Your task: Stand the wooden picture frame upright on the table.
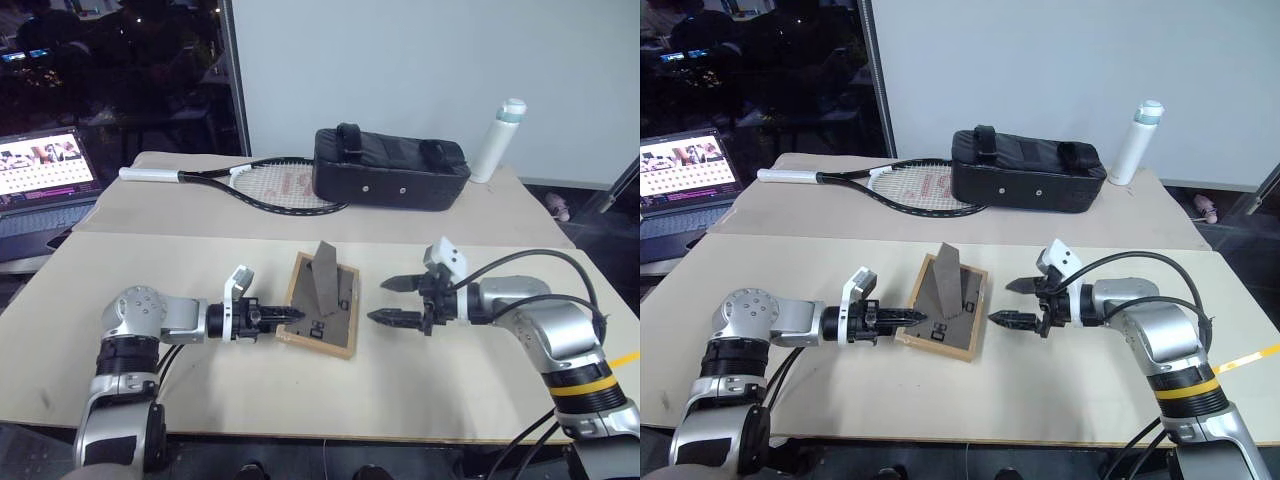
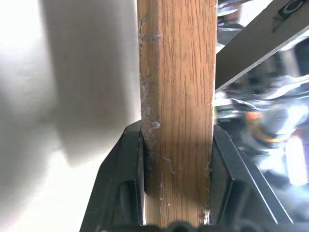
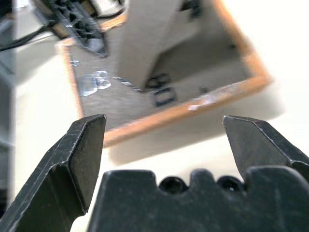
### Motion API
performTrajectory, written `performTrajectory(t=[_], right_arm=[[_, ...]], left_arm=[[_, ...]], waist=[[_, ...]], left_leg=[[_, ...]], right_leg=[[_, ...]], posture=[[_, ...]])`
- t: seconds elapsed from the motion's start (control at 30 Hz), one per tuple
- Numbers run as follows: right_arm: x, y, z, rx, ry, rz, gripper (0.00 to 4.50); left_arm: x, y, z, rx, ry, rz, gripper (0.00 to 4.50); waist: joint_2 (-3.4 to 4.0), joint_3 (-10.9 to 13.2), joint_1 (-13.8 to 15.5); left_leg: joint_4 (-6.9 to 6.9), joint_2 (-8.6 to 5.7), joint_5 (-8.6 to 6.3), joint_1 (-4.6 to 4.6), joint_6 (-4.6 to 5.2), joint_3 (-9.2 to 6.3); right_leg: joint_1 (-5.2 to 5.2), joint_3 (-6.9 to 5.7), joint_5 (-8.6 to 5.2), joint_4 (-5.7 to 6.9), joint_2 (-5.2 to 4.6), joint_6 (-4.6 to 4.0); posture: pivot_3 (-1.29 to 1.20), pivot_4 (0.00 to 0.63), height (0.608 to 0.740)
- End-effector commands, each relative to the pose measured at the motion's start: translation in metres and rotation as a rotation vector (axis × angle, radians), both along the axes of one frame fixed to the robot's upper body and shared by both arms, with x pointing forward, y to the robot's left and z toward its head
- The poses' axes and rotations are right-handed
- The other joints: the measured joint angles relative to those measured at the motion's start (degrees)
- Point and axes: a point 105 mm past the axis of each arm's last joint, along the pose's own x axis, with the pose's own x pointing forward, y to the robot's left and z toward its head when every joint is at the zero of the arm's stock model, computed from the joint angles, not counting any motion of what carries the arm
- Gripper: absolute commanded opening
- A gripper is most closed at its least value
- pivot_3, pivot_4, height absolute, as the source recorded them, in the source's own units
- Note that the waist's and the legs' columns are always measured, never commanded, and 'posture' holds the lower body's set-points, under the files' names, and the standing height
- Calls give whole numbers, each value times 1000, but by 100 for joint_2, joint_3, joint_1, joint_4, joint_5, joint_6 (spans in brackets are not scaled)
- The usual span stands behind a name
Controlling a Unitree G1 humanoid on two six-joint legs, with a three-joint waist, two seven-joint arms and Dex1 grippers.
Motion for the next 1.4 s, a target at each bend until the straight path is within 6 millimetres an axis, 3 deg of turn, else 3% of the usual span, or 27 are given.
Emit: performTrajectory(t=[0.03, 0.23, 0.4, 0.57, 0.83, 0.93, 1.17, 1.33, 1.37, 1.4], right_arm=[[16, -19, 10, -127, -316, -76, 4461], [25, -24, 37, -389, -990, -128, 4461], [13, 1, 35, -487, -1256, -4, 4461], [3, 20, 35, -505, -1402, 73, 4461], [4, 22, 36, -498, -1453, 57, 4461], [4, 23, 43, -456, -1460, 29, 3729], [1, 24, 46, -429, -1464, 25, 1526], [1, 24, 47, -426, -1464, 24, 1501], [1, 23, 46, -425, -1458, 24, 1501], [2, 23, 45, -422, -1446, 21, 1465]], left_arm=[[-1, -1, 33, -181, -20, -53, 1141], [-7, -4, 34, -212, 38, -110, 1141], [-12, -10, 36, -210, 52, -154, 1141], [-12, -17, 41, -197, 38, -178, 1141], [-16, -20, 43, -195, 36, -198, 1141], [-20, -21, 31, -82, 5, -198, 1141], [-16, -12, 34, -30, -62, -152, 1141], [-12, -1, 43, 22, -164, -116, 1141], [-11, 2, 45, 43, -204, -107, 2153], [-11, 6, 45, 73, -243, -102, 2457]], waist=[[0, 0, -1], [0, 1, -13], [0, 1, -7], [0, 1, 6], [0, 1, 3], [0, 1, 6], [0, 1, -1], [0, 1, 1], [-5, 4, -1], [-6, 5, -9]], left_leg=[[-1, 0, 0, 0, 0, 0], [-6, -1, 0, 0, -1, 0], [-7, -1, 2, 0, -3, 0], [-6, -2, 6, 0, -9, 0], [-5, -1, 7, 1, -10, 0], [-5, -2, 8, 1, -11, -1], [-4, -2, 9, 3, -13, -1], [-4, -2, 11, 3, -16, -1], [-4, -2, 11, 3, -16, -1], [-4, -1, 13, 3, -18, -1]], right_leg=[[0, 0, 0, 0, 0, 0], [-6, -1, -1, 0, -1, 1], [-6, -1, -1, 2, -1, -2], [-4, -1, -2, 4, -1, -2], [-2, -1, -1, 8, -1, -4], [-1, -1, -1, 9, -1, -4], [1, -1, 0, 13, -1, -6], [2, -2, 0, 15, -2, -6], [2, -2, 0, 14, -1, -6], [1, -2, 0, 15, -1, -6]], posture=[[0, 150, 709], [0, 150, 709], [0, 150, 709], [0, 150, 709], [0, 150, 709], [0, 150, 709], [0, 150, 709], [0, 150, 709], [0, 150, 709], [0, 150, 709]])
